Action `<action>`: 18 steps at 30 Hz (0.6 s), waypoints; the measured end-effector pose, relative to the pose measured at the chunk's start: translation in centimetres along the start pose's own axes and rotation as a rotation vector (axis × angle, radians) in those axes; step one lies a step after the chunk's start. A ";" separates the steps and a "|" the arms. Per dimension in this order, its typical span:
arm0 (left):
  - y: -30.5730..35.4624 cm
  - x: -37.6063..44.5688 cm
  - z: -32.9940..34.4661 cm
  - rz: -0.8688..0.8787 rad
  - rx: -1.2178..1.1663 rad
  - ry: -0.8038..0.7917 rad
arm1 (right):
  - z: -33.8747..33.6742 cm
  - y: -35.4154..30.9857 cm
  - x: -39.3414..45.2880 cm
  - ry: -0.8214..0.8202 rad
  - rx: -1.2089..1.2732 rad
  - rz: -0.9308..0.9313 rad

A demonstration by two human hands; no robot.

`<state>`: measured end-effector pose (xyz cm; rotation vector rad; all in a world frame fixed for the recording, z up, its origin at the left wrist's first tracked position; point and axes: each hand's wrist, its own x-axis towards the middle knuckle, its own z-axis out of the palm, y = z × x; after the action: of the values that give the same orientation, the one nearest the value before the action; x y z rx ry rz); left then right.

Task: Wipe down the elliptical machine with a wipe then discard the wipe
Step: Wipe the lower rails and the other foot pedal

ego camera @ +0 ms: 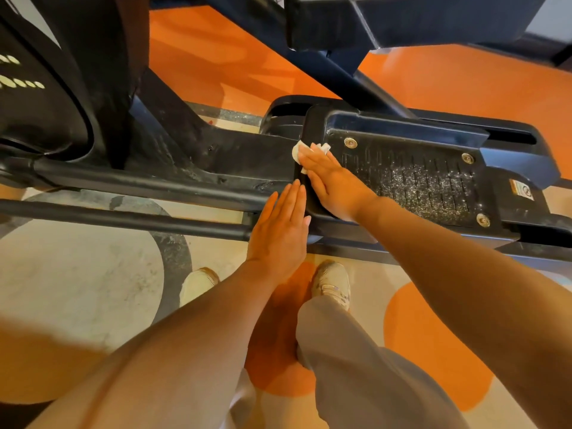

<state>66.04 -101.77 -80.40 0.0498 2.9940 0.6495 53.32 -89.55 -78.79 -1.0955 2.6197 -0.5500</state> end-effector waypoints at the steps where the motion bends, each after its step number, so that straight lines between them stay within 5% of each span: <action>1: -0.1 0.0 -0.1 0.013 -0.001 0.004 | 0.0 0.1 0.7 0.012 0.018 0.013; 18: -2.1 0.6 1.0 0.119 0.015 0.065 | -1.2 1.8 2.6 0.008 0.100 0.003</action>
<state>65.48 -103.22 -82.17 0.2142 3.0776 0.6521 49.91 -89.97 -78.70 -1.0606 2.5697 -0.6783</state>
